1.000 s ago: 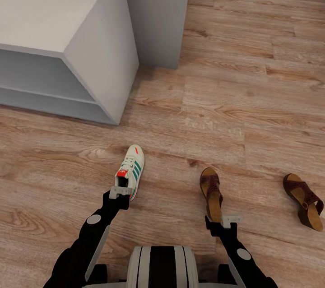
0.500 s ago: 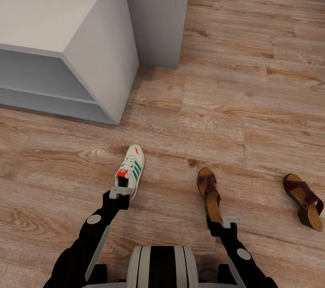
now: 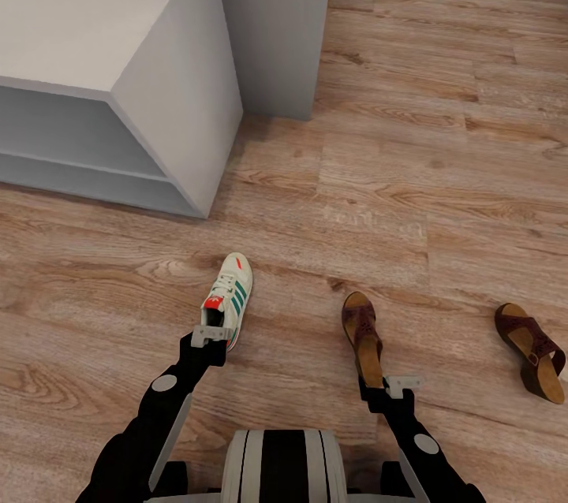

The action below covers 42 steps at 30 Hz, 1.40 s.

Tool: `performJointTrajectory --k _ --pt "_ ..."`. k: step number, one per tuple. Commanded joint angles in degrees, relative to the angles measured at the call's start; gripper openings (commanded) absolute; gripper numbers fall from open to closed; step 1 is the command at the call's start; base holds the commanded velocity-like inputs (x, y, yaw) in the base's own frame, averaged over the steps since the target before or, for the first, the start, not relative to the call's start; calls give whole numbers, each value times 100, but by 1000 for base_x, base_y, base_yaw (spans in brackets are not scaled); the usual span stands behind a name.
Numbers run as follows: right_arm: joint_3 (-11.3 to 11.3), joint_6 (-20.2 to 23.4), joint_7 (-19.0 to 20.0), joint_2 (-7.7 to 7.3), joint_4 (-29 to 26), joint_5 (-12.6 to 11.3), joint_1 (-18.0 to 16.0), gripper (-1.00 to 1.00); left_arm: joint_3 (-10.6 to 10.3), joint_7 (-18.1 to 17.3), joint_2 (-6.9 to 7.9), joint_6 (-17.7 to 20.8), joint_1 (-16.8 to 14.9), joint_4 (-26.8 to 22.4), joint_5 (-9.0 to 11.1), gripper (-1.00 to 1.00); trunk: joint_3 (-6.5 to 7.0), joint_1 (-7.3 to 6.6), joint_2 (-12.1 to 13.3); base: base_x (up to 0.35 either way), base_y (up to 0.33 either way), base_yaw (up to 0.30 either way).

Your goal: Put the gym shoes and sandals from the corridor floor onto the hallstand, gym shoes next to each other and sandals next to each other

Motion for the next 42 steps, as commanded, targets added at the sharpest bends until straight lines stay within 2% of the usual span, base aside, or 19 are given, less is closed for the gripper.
performJointTrajectory --k 1,8,35,39,42 --pt "-2 -13 0 2 2 -23 -1 -100 -3 -8 -1 30 1 231 11 -100 -3 0 -1 0 0 0" --pt "6 -10 0 1 -15 -13 -1 -100 -3 -1 -2 36 1 207 11 -100 -3 0 -1 0 0 0" --pt "10 114 -8 9 -141 -17 -3 -100 14 2 6 44 1 205 10 -100 595 -70 35 0 0 0" --pt "43 115 -35 20 -274 21 -10 -100 -9 -3 -125 9 -5 187 19 -100 595 -70 36 0 0 0" --pt "42 114 -29 18 -360 16 -10 -100 -5 1 -166 9 -4 187 23 -100 595 -70 36 0 0 0"
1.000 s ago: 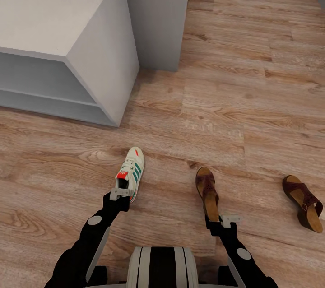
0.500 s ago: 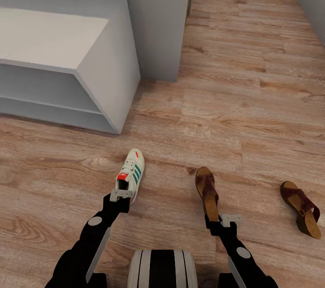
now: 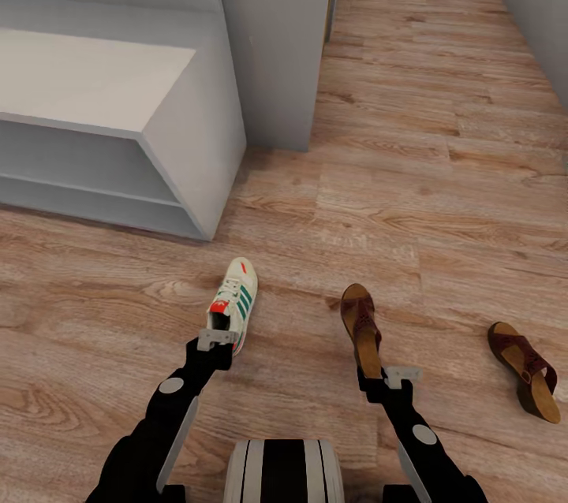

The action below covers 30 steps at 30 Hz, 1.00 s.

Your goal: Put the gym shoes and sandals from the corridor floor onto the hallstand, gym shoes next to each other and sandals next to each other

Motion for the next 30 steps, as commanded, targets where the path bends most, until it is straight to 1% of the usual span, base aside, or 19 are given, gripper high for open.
performJointTrajectory --k 1,3,6,15,23,24,26,27,28,30 --pt "-1 -14 2 -1 9 -25 -1 -100 -2 -4 -26 27 1 -8 -14 -100 -3 -1 -1 0 0 0" --pt "-2 -14 2 -1 18 -30 -1 -100 -3 -3 -59 27 2 -8 -15 -100 -3 -1 -1 0 0 0" --pt "-2 -14 -9 -1 26 -38 -1 -100 1 -3 -70 23 4 -8 -13 -100 -3 -1 -1 0 0 0" --pt "-15 -9 -7 -2 22 -17 -1 -100 -3 -3 -74 28 3 -8 -9 -100 -3 -1 -1 0 0 0" --pt "-44 210 4 -30 -4 -36 -1 -100 -1 -20 -74 23 -1 0 -8 -100 -3 -1 -1 0 0 0" --pt "-44 693 4 -29 -16 -35 -1 -100 0 -20 -74 23 -1 -2 -8 -100 -3 -1 -1 0 0 0" --pt "-45 963 1 -32 -55 -36 -1 -100 1 -20 -74 22 0 -4 -12 -100 -3 -1 -1 0 0 0" --pt "-50 1162 -3 -30 -155 -38 -1 -100 2 -20 -74 22 -1 -6 -14 -100 -3 -1 -1 0 0 0" --pt "-52 1273 -7 -29 -294 -40 -1 -100 2 -20 -74 22 0 -5 -16 -100 -3 -1 -1 0 0 0" --pt "-54 1351 -10 -28 -430 -40 -1 -100 2 -20 -74 22 1 -7 -17 -100 -3 -1 -1 0 0 0"
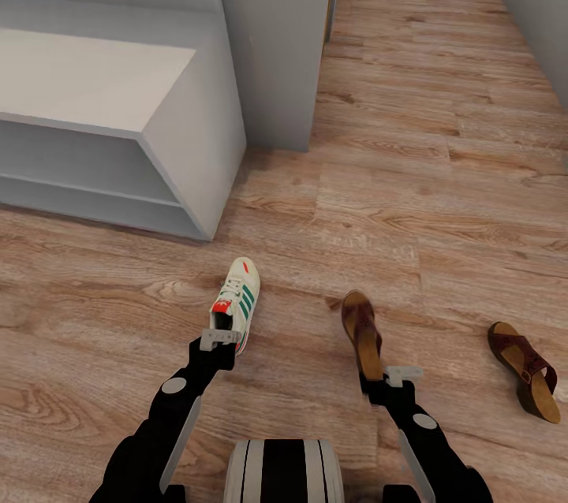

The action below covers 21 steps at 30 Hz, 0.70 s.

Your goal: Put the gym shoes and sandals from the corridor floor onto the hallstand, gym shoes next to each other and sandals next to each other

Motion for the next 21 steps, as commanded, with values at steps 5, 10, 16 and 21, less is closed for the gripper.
performJointTrajectory --k 5,10,16,21 --pt "18 69 28 -6 -136 -27 1 -100 1 0 -1 35 -1 -20 -12 -100 -3 -1 -1 0 0 0" --pt "38 70 28 1 -918 -23 1 -100 1 2 -1 40 -1 -27 -12 -100 -3 -1 -1 0 0 0" --pt "40 71 28 23 -1047 -15 1 -100 1 -2 -1 40 -3 -27 -7 -100 -3 -1 -1 0 0 0" --pt "31 71 28 18 -1058 -22 1 -100 1 -3 -1 47 -4 -27 -4 -100 26 -3 0 0 0 37"
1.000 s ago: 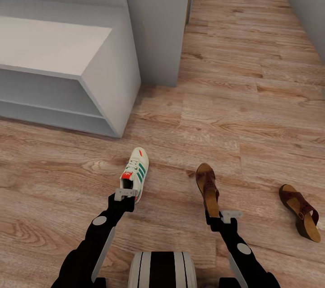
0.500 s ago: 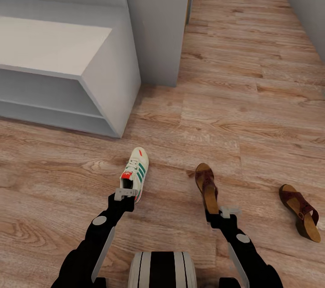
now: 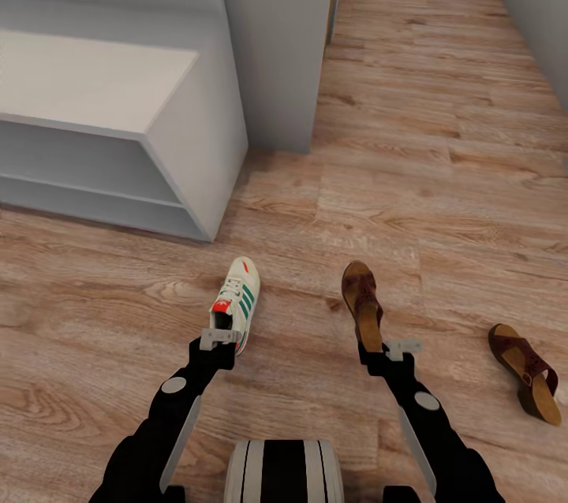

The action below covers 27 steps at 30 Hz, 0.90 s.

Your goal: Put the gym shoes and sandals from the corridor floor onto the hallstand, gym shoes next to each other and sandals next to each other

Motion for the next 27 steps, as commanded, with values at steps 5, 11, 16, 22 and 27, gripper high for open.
performJointTrajectory --k 5,11,16,22,27 --pt "0 32 -1 5 -9 -23 1 -100 0 -9 -1 33 1 -7 -12 -100 144 -13 6 0 0 133" --pt "0 28 -1 3 -9 -23 1 -100 -5 -7 -4 28 2 -55 -12 -100 330 -29 14 0 0 113" --pt "-1 27 -1 3 -7 -23 1 -100 -31 -9 -1 -71 33 -406 -12 -100 486 -42 20 0 0 100" --pt "1 27 -1 7 -9 -23 1 -100 -35 -10 -1 -226 70 -704 -12 -100 673 -57 28 0 0 84" --pt "1 27 -1 8 -2 -23 1 -100 -35 -10 -1 -552 90 -710 -6 -100 831 -70 35 0 0 25"
